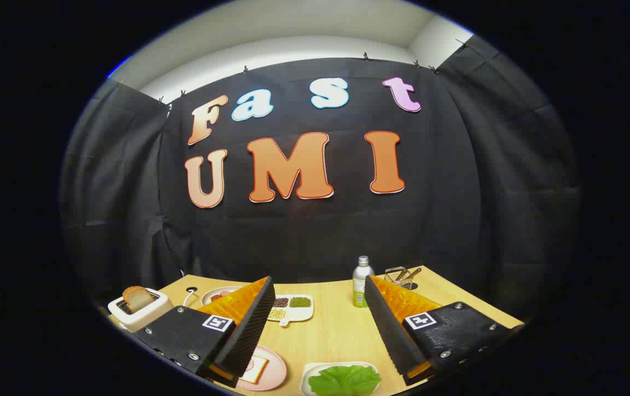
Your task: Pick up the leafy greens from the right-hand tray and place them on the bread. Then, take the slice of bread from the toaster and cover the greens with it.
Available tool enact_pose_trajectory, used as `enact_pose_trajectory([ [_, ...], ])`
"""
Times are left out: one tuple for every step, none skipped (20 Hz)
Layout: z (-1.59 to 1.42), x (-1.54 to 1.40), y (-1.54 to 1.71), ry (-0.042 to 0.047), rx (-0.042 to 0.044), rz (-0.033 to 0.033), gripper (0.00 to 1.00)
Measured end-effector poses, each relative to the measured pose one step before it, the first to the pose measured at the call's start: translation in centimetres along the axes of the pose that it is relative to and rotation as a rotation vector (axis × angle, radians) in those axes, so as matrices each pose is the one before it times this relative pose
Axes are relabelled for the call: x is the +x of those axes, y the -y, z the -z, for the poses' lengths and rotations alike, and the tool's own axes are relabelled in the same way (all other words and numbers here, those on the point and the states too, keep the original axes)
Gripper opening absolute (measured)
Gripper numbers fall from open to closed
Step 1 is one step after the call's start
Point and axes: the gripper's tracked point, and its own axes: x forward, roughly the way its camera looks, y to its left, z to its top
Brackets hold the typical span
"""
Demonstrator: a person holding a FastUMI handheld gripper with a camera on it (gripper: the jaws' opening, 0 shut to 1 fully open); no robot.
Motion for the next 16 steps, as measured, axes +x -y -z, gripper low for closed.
enact_pose_trajectory([
  [0.320,-0.233,-0.363,-0.01898,-0.00080,0.01743,0.98],
  [0.687,-0.234,-0.432,-0.02688,-0.00329,0.00658,0.98],
  [0.376,-0.393,-0.643,-0.02285,0.00415,-0.00137,0.98],
  [0.208,-0.379,-0.564,-0.01399,0.01286,-0.00330,0.98],
  [-0.111,-0.357,-0.550,-0.00645,0.01305,-0.00714,0.98],
  [-0.147,-0.404,-0.443,-0.00013,0.00795,-0.00345,0.98],
  [-0.166,-0.258,-0.091,0.00174,0.00136,-0.00127,0.98],
  [-0.094,-0.178,-0.053,0.00063,-0.00224,0.00165,0.98],
  [-0.117,-0.102,0.042,0.00247,-0.00387,-0.00252,0.98],
  [-0.181,-0.207,-0.107,0.00199,-0.00170,0.00079,0.98],
  [-0.073,-0.099,-0.066,0.00185,0.00127,-0.00165,0.98],
  [-0.028,-0.178,-0.013,-0.00159,0.00227,-0.00176,0.98],
  [0.134,0.062,0.010,-0.00569,0.00191,-0.00080,0.98],
  [0.287,-0.184,-0.134,-0.00451,-0.00152,-0.00105,0.98],
  [0.118,-0.101,-0.031,-0.00133,-0.00526,0.00027,0.98],
  [0.054,-0.039,0.086,-0.00161,-0.00686,0.00203,0.98],
])
